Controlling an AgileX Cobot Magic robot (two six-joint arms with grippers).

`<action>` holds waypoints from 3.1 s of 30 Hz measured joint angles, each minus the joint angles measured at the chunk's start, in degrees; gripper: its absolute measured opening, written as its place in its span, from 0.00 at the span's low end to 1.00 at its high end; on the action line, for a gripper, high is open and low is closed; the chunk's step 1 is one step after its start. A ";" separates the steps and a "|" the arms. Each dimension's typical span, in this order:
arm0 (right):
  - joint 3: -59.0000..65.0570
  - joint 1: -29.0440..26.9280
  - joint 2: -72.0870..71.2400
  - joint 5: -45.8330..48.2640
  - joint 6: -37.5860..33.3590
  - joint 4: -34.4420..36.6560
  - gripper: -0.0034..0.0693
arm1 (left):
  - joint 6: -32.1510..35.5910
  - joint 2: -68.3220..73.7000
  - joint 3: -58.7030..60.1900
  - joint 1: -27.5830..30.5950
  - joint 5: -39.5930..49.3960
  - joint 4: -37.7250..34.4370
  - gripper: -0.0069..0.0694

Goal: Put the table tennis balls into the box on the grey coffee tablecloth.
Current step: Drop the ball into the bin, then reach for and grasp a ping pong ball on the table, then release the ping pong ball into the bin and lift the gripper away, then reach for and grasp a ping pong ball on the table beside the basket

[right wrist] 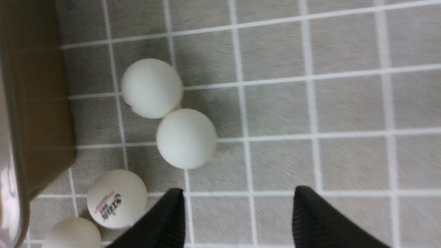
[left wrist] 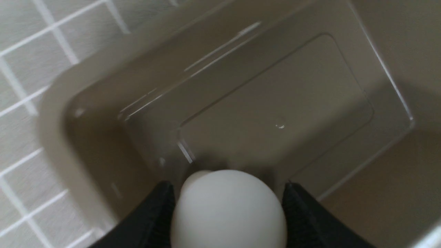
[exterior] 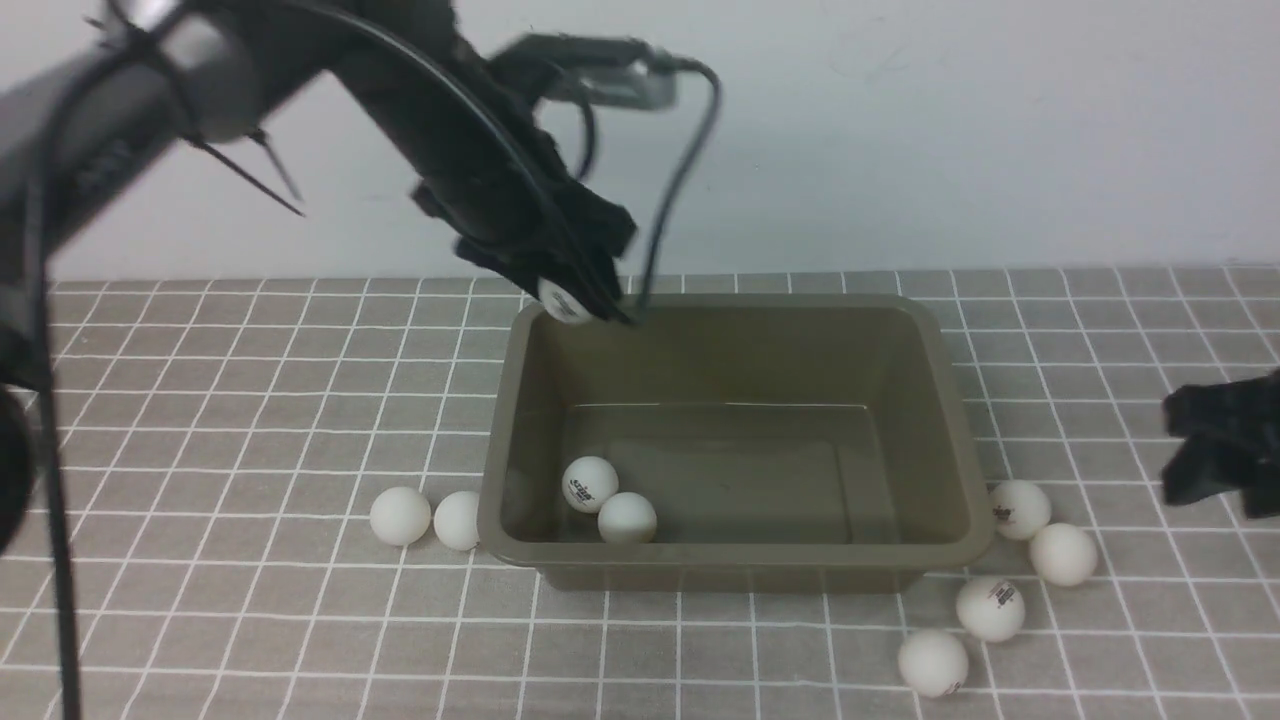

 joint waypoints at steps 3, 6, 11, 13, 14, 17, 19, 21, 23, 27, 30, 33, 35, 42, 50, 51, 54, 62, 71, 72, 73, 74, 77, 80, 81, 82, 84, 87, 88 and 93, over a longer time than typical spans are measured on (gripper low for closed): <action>0.00 3.11 4.66 -2.36 -1.09 -0.37 0.71 | -0.95 3.09 0.00 -3.59 -1.49 4.92 0.58; 0.00 5.12 8.14 -4.05 -1.16 -1.53 0.77 | -4.07 5.25 0.00 -5.80 -2.07 8.77 0.75; 0.00 6.34 12.92 -7.37 -1.16 -2.22 0.80 | -8.04 5.83 0.00 -6.81 -2.14 12.88 0.90; 0.00 6.34 15.21 -9.12 -1.16 -2.71 0.80 | -10.73 4.96 -0.62 -6.79 -1.33 16.28 0.88; 0.00 6.34 15.92 -9.87 -1.16 -2.96 0.80 | -11.45 4.40 -1.26 -6.57 -0.40 17.64 0.81; -0.05 6.34 17.00 -11.56 -1.52 -3.28 0.71 | -11.93 1.69 -3.37 -5.65 1.86 21.20 0.45; -0.05 6.34 17.05 -11.75 -1.97 -3.33 0.63 | -12.06 0.61 -3.80 -5.11 2.06 22.01 0.32; -0.05 6.34 17.10 -10.92 -2.34 -3.33 0.52 | -12.25 -2.02 -4.26 -3.33 2.25 22.86 0.16; -0.05 6.34 16.38 -8.96 -1.96 -3.77 0.54 | -12.66 -4.51 -4.39 -0.69 2.51 22.86 0.11; 0.01 6.34 11.15 -2.44 1.88 -5.98 0.54 | -13.30 -8.00 -3.97 6.03 2.70 22.47 0.08; 0.01 6.34 3.36 0.08 3.71 -5.87 0.54 | -13.24 -9.87 -1.66 10.55 2.70 19.82 0.08; 0.01 6.34 -3.44 0.20 2.95 -1.84 0.54 | -12.27 -11.90 3.86 15.48 2.77 14.94 0.08; -0.45 6.34 -5.96 0.15 0.15 1.75 0.54 | -10.97 -12.65 8.81 17.42 2.84 12.17 0.08; -5.53 12.01 -3.74 0.33 -5.37 11.34 0.54 | -7.39 -12.84 25.67 18.20 1.72 4.60 0.08; -18.61 21.10 8.21 0.34 -4.97 9.62 0.65 | -4.59 -10.99 32.07 15.15 -3.32 1.46 0.10; -21.53 21.32 10.56 2.57 -3.95 8.68 0.70 | -4.02 -10.16 32.14 14.60 -4.19 1.41 0.12; -24.42 21.39 12.53 6.00 -2.18 6.77 0.77 | -3.12 -9.22 32.14 14.06 -5.44 1.36 0.18; -26.85 21.39 9.21 12.05 0.00 -4.61 0.73 | -2.90 -7.53 32.14 13.80 -10.16 2.42 0.61; -26.92 21.39 0.56 13.58 2.63 -12.43 0.56 | -2.90 -2.00 32.14 13.80 -13.11 4.49 0.68; -26.92 21.39 0.47 13.58 2.95 -12.44 0.56 | -2.95 -1.83 32.14 13.80 -13.11 4.68 0.68; -26.92 21.39 0.07 13.73 3.07 -12.58 0.56 | -3.00 -1.26 32.14 13.80 -13.11 5.24 0.65; -26.92 21.39 0.04 13.73 3.06 -12.58 0.55 | -3.02 -1.08 32.14 13.80 -13.11 5.31 0.64; -26.92 21.39 0.06 13.83 3.19 -12.58 0.55 | -3.08 -0.37 32.14 13.80 -13.18 5.51 0.57; -26.92 21.39 0.06 13.88 3.31 -12.71 0.55 | -3.08 -0.36 32.14 13.80 -13.26 5.51 0.56; -26.92 21.39 0.06 13.96 3.47 -12.85 0.55 | -3.08 -0.36 32.07 13.80 -13.20 5.63 0.56; -26.92 21.24 0.06 14.18 3.69 -13.13 0.55 | -3.08 -0.48 31.73 13.80 -12.93 6.04 0.56; -26.85 19.97 0.06 15.18 4.09 -13.58 0.52 | -3.08 -1.61 30.46 13.80 -11.22 7.28 0.56; -26.08 16.33 0.06 15.83 4.39 -13.92 0.45 | -3.08 -4.66 27.61 13.80 -8.41 8.23 0.56; -24.95 13.37 0.06 15.89 4.54 -13.92 0.40 | -3.08 -6.43 26.48 13.80 -7.56 8.22 0.56; -18.54 4.58 0.06 13.61 5.35 -11.36 0.25 | -2.23 -13.84 23.49 12.98 -7.13 2.69 0.56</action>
